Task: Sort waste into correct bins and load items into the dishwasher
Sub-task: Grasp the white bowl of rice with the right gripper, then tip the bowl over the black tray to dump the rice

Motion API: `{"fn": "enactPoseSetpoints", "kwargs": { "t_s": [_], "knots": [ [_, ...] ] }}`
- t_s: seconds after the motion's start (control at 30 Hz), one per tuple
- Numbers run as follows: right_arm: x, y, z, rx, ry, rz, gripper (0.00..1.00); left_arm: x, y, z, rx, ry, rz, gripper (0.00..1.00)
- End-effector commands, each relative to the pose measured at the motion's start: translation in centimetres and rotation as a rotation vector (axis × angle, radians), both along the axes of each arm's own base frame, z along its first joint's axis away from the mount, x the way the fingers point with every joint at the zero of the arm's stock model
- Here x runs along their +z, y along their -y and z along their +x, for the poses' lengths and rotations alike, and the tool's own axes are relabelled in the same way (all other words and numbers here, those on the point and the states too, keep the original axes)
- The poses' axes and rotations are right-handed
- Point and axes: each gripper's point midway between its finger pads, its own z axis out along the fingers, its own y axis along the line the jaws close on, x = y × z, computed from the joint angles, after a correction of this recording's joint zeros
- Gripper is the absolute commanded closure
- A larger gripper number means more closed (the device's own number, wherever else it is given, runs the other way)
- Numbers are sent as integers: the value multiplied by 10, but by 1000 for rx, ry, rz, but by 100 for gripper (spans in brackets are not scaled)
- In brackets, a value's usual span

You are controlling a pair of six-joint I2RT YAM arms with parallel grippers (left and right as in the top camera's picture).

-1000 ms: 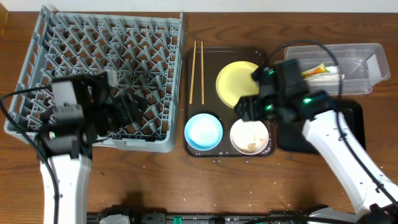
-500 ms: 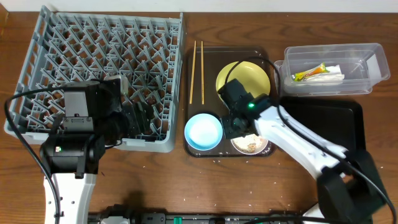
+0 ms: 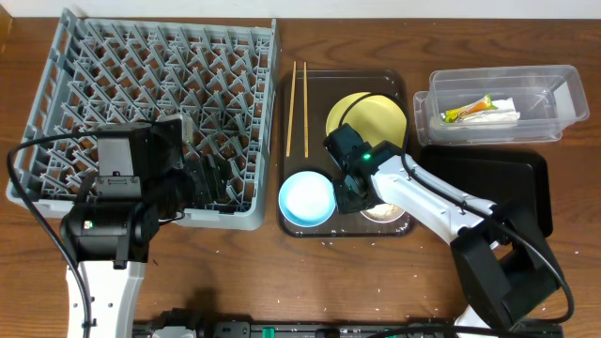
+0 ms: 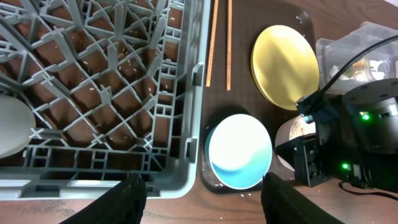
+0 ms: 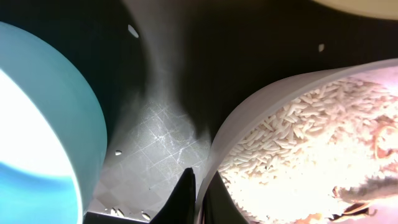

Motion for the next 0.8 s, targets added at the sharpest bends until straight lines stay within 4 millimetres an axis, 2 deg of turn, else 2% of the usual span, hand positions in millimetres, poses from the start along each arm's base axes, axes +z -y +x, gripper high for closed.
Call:
{"fn": "enactPoseSetpoints", "kwargs": {
  "t_s": [0.0, 0.13, 0.23, 0.3, 0.43, 0.57, 0.67, 0.77],
  "knots": [
    [-1, 1, 3, -16, -5, 8, 99, 8, 0, 2, -11, 23, 16, 39],
    [15, -1, 6, -21, 11, 39, 99, 8, 0, 2, -11, 24, 16, 39],
    [46, -11, 6, -8, 15, 166, 99, 8, 0, 2, -11, 24, 16, 39],
    [71, -9, 11, -26, 39, 258, 99, 8, 0, 2, -11, 24, 16, 39],
    [114, 20, 31, -82, 109, 421, 99, 8, 0, 2, -11, 24, 16, 39],
    [146, 41, 36, -67, 106, 655, 99, 8, 0, 2, -11, 24, 16, 39],
    [150, 63, 37, -81, 102, 746, 99, 8, 0, 2, -11, 24, 16, 39],
    [139, 96, 41, -152, 111, 765, 99, 8, 0, 2, -11, 24, 16, 39]
  ]
}}
